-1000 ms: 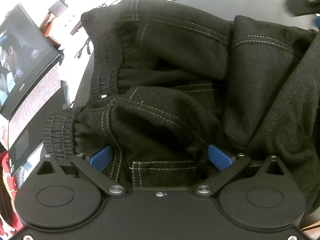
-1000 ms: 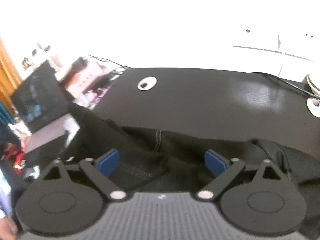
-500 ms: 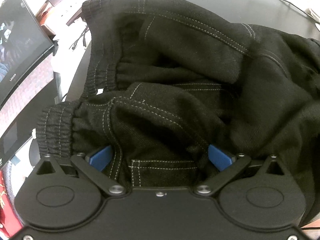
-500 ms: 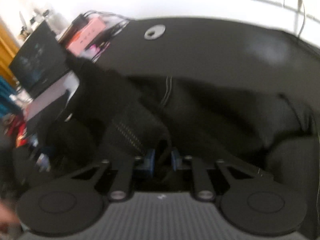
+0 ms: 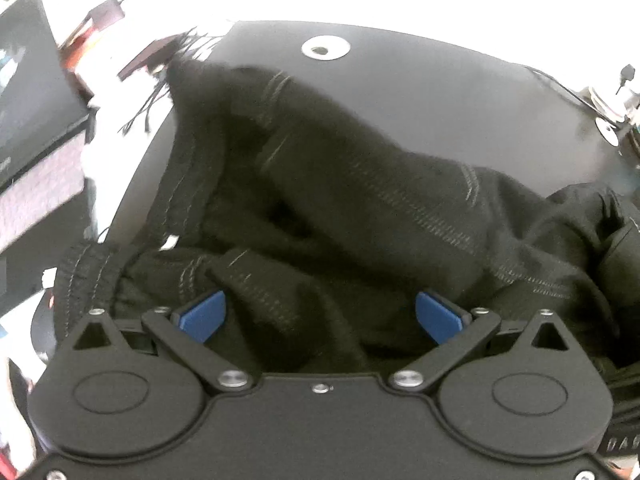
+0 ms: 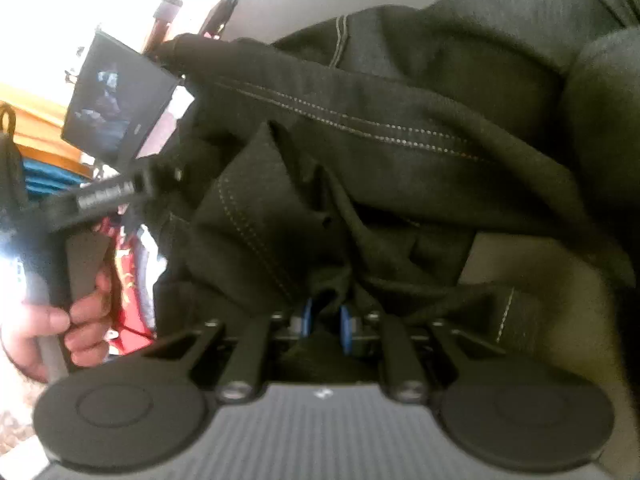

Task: Fold clothes

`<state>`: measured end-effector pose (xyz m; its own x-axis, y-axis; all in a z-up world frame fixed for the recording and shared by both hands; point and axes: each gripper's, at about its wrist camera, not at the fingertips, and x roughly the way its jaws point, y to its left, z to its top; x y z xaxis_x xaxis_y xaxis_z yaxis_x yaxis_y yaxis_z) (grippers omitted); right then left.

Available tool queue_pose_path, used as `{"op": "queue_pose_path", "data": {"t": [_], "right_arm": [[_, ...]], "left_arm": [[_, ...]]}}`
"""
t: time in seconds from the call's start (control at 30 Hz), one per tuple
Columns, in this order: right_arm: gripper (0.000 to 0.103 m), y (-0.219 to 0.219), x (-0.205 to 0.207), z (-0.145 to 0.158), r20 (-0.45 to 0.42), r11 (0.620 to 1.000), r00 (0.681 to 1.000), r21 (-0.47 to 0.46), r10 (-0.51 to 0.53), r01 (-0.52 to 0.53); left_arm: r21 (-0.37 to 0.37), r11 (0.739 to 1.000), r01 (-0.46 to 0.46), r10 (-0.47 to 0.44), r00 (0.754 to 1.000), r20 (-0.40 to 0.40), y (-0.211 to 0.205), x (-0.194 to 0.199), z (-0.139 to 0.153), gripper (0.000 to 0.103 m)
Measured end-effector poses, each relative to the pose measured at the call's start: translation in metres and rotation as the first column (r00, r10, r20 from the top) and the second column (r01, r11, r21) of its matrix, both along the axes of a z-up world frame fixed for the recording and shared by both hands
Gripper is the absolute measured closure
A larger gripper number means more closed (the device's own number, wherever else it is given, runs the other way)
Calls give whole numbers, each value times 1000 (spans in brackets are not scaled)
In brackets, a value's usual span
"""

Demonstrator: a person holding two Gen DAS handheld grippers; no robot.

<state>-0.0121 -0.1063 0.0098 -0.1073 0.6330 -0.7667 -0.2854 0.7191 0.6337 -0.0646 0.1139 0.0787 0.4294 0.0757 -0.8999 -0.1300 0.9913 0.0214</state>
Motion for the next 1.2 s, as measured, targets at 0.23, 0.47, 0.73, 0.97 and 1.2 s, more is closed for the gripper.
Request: {"op": "queue_pose_path", "data": {"t": [0.23, 0.47, 0.73, 0.97, 1.2], "right_arm": [[88, 0, -3, 0, -18, 1000, 1000, 15, 13, -13], [86, 0, -2, 5, -9, 999, 999, 7, 40, -39], [81, -9, 29, 82, 201, 989, 969, -23, 146, -144], [67, -12, 77, 217, 584, 982, 800, 24, 138, -186], [46, 14, 112, 270, 792, 945, 603, 262, -95, -196]], "left_arm": [[67, 995, 67, -60, 994, -96, -24, 5, -38, 0], [48, 997, 61, -55, 990, -129, -26, -2, -51, 0], [15, 999, 40, -38, 992, -124, -22, -5, -55, 0], [10, 1000, 3, -2, 990, -139, -13, -2, -58, 0], [-132, 979, -157, 131, 974, -187, 18, 8, -51, 0]]}}
